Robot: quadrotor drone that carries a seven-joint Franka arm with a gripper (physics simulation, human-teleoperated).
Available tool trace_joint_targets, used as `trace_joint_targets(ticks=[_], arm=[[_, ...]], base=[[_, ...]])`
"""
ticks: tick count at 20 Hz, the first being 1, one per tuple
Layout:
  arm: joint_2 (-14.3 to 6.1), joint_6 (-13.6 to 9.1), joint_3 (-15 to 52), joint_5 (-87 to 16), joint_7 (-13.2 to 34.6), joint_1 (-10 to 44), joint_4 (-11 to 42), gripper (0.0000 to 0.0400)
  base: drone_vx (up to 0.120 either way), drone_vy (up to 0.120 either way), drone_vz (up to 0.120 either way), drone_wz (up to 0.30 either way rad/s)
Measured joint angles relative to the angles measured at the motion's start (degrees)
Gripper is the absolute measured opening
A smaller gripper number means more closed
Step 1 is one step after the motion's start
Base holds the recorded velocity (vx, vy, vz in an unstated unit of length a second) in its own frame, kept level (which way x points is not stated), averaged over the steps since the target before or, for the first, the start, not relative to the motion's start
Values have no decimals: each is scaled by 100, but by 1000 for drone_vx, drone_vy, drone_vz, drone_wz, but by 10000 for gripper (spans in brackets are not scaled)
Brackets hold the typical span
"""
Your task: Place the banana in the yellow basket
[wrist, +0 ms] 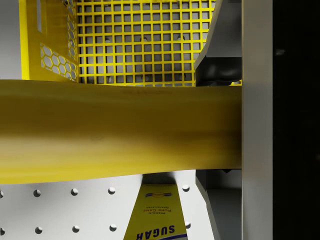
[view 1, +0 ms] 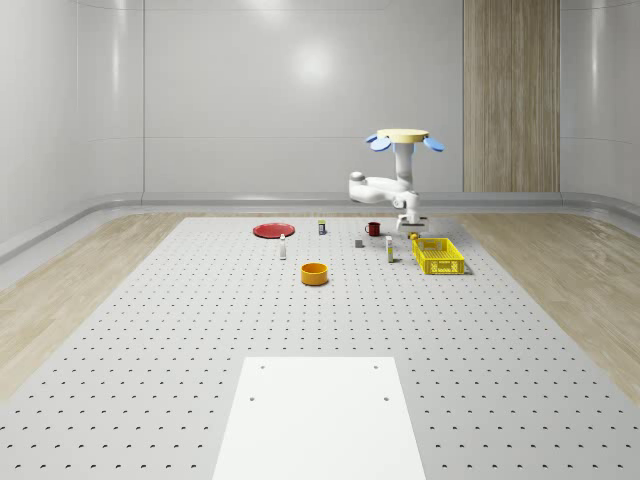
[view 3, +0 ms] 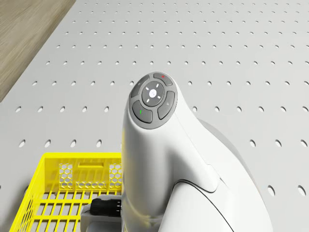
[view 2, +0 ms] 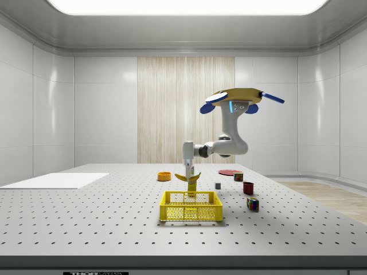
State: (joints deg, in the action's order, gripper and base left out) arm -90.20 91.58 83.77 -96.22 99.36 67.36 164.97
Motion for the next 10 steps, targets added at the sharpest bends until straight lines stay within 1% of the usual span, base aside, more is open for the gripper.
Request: trace_joint_targets(ticks=[2,4,6,8,10], arm=[[-6,6,1,2,1,1,0,200],[-12,11,2,5,1,1,0,200],[-18,16,2,7,2,2,0,200],[-23,21,3,9,2,3,-1,200],[-28,26,4,11,2,3,-1,200]], base=[[0,120,0,0],[0,120,-100,0],[0,120,-20,0],[0,120,-100,0],[0,120,0,0]])
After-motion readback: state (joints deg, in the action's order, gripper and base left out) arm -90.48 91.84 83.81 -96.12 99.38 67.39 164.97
